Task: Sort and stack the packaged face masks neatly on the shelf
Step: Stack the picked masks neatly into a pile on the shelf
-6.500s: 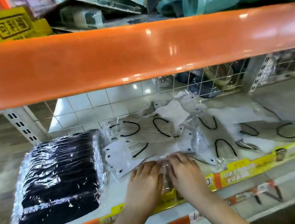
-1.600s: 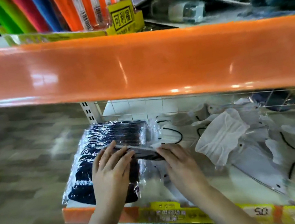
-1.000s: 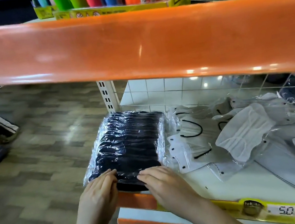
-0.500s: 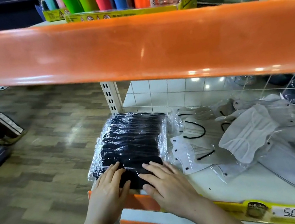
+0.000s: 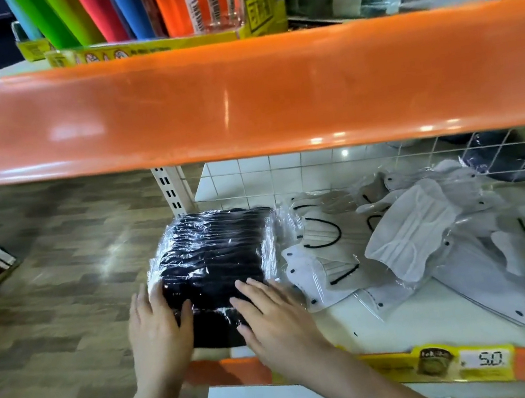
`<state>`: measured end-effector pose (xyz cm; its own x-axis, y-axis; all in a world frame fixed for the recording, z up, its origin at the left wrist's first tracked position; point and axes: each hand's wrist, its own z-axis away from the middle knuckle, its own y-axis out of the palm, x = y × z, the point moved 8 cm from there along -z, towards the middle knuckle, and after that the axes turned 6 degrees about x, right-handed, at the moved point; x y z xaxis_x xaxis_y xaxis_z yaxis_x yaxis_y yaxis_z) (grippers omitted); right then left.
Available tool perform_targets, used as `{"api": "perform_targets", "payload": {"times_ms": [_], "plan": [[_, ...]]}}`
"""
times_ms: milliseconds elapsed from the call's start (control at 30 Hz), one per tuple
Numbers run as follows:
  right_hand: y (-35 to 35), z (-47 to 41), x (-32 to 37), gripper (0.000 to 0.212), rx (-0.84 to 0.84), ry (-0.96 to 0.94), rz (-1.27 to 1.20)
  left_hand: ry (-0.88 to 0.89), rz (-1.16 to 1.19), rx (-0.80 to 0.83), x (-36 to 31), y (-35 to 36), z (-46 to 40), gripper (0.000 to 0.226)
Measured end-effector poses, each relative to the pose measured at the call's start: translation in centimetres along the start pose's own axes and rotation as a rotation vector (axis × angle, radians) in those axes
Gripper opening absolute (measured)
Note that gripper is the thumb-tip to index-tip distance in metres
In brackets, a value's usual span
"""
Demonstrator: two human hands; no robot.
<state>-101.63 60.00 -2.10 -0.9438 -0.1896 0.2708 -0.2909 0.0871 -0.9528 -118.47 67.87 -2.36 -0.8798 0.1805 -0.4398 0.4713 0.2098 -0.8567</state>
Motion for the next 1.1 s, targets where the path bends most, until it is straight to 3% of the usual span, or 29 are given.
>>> {"api": "perform_targets", "payload": {"times_ms": [100,200,433,633,800,1100], "plan": [[0.2,-1.1,0.6,0.049,0.063,-0.047,-0.019,-0.173,0.199,0.040,1.0,0.7,-1.4,0.058],[1.2,-1.6,0.5,0.063,0.217,-0.050,-0.053,-0.229,0.392,0.018,0.2,0.8,-2.1,0.037],[1.7,-2.6,-0.1,0.062,0.195,-0.031,-0.014,-0.210,0.436,0.004,0.0,1.3,-2.8,0.031],[0.9,-2.3,-0.1,0.053,0.095,-0.022,-0.067,-0.120,0.179,-0.084,0.0,0.9,-2.5,0.024],[-0.5,-1.9,-0.1,0.044,-0.077,-0.047,-0.120,-0.038,0.070,-0.152,-4.3,0.2,-1.1,0.052],[-4.0,1.1,-6.0,0.044,-0.160,0.118,-0.060,0.266,0.147,0.067,-15.3,3.6,0.9,0.049]]}}
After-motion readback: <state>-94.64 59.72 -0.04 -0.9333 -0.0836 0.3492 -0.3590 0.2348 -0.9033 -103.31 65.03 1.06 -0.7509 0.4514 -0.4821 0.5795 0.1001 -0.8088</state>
